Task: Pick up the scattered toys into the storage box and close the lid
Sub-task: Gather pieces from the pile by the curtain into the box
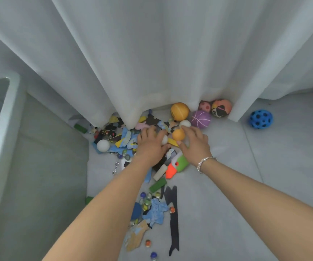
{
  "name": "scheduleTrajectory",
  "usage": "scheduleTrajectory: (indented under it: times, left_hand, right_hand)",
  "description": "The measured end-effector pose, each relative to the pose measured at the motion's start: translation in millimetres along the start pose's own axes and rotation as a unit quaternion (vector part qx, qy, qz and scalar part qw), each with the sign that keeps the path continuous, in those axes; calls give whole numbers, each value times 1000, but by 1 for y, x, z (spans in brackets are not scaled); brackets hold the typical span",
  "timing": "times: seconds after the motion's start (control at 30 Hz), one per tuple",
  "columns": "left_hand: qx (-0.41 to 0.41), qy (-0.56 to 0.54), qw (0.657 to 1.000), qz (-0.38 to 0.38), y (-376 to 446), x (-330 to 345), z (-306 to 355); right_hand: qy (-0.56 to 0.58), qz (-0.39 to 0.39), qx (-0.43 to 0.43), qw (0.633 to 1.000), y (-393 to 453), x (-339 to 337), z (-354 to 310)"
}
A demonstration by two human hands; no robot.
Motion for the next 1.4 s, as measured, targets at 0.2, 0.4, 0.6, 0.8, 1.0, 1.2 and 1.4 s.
scheduleTrajectory:
  times: [0.2, 0.4, 0.6, 0.8, 1.0, 1.2, 1.4]
  left_hand:
    - [25, 4, 983, 183, -19, -15, -9]
    - [-5, -91, 988, 129, -25, -14, -13]
    - [-106, -378, 917, 71, -38, -20, -39]
    - [-108, -328, 937, 57, -51, -25, -43]
    - [-98, -319, 942, 32, -56, -23, -43]
    - [-22, -211, 977, 27, -56, -30, -27]
    - [-100, -146, 983, -50, -56, -9, -27]
  right_hand:
    - [-104, -31, -75, 991, 24, 1, -15]
    - [-77, -24, -54, 995, 20, 5, -12]
    - [-109, -3, -68, 992, 12, 3, -15]
    - [-90, -17, -67, 994, 15, 11, -22]
    - [-4, -39, -29, 999, 13, 21, -12]
    - [8, 28, -61, 998, -8, -19, -19]
    - [-170, -198, -64, 963, -36, 4, -5]
Point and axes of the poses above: each hand's wrist, its own y-axis towards the middle knuckle, its own x-axis out of the palm, z = x × y, the point moved 9 cm from there along y, towards the middle knuckle, and after that the axes turned 8 degrees about -x, right-handed, at the moved point
